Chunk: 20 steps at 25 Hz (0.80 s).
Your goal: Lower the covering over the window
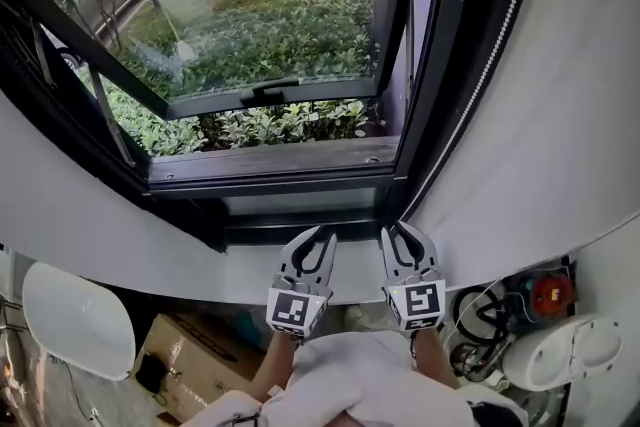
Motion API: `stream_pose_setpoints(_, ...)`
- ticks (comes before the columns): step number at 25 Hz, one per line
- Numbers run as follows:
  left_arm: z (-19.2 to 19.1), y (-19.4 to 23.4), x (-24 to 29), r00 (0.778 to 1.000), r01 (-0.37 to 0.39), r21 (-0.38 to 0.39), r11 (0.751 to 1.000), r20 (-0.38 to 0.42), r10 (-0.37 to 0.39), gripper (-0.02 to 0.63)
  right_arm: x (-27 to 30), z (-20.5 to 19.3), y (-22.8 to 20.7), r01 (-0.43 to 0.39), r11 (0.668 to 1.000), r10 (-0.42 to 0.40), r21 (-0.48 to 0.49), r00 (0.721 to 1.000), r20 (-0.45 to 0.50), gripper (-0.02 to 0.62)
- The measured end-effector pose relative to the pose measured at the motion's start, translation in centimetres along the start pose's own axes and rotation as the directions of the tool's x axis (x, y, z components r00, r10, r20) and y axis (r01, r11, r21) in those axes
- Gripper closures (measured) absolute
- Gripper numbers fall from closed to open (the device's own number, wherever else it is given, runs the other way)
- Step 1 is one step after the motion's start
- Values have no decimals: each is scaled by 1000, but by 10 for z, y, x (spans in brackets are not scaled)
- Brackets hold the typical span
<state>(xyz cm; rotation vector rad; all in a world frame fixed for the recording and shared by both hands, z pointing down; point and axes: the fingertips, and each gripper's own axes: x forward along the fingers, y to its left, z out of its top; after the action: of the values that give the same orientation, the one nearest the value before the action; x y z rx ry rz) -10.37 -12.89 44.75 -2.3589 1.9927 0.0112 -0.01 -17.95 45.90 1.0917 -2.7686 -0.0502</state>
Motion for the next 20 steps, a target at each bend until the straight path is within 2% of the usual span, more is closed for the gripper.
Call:
stream_pose_setpoints(5,4,-9,33,1000,31,12,999,0,-31,526,7,10,-17,21,1000,-21,-9,1000,12,523)
stream_pose_setpoints(12,14,-31,70,991,128,37,991,23,-129,514,10,17,-32,58,998,-59,26,998,38,522)
stream_pose_setpoints(20,14,-52,100,961,275,30,961,11,-275,505,8,15,-46,173,984,-174,41,985,-2,541)
